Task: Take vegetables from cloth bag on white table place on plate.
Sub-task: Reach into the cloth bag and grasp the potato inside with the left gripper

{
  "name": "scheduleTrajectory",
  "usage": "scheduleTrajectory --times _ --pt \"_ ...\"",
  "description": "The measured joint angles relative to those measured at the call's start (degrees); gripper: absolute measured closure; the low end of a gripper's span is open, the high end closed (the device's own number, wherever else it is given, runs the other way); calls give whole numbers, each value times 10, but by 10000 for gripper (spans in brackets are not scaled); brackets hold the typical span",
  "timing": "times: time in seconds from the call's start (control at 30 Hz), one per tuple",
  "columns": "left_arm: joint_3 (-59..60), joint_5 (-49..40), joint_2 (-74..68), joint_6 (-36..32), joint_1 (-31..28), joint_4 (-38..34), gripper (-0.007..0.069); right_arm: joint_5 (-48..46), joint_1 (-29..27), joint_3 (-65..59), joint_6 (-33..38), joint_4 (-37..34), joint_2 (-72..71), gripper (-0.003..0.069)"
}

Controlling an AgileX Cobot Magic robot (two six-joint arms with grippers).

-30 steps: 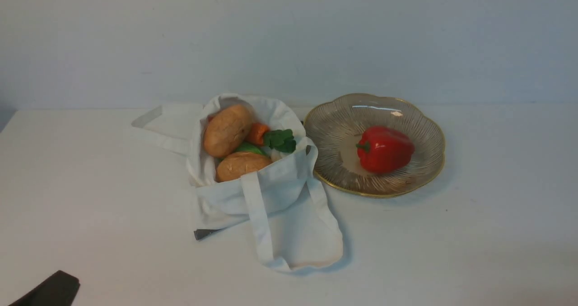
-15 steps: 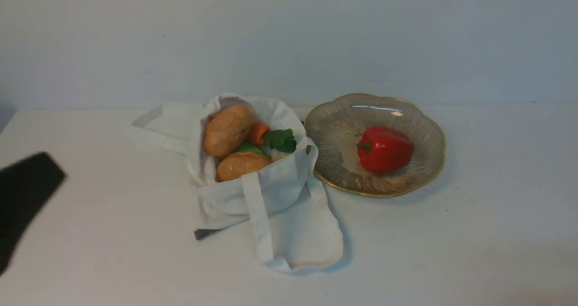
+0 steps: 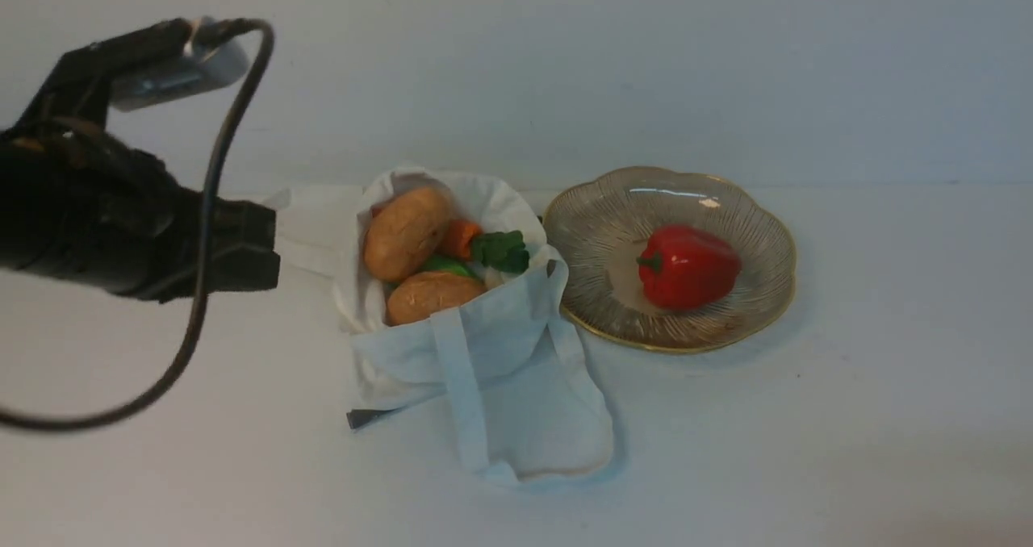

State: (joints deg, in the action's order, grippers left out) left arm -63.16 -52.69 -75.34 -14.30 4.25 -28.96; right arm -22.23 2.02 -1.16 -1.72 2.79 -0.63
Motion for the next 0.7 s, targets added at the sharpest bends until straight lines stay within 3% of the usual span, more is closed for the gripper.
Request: scheduleTrajectory --times 0.23,0.4,0.5,0.7 --pt "-173 -59 -169 78 91 180 624 0 0 0 0 0 0 673" --pt "-263 -58 -249 123 150 257 585 0 0 0 0 0 0 673" --pt "-312 -59 -299 134 170 290 531 0 0 0 0 0 0 673" --pt "-382 -64 -377 157 182 325 320 0 0 0 0 0 0 673"
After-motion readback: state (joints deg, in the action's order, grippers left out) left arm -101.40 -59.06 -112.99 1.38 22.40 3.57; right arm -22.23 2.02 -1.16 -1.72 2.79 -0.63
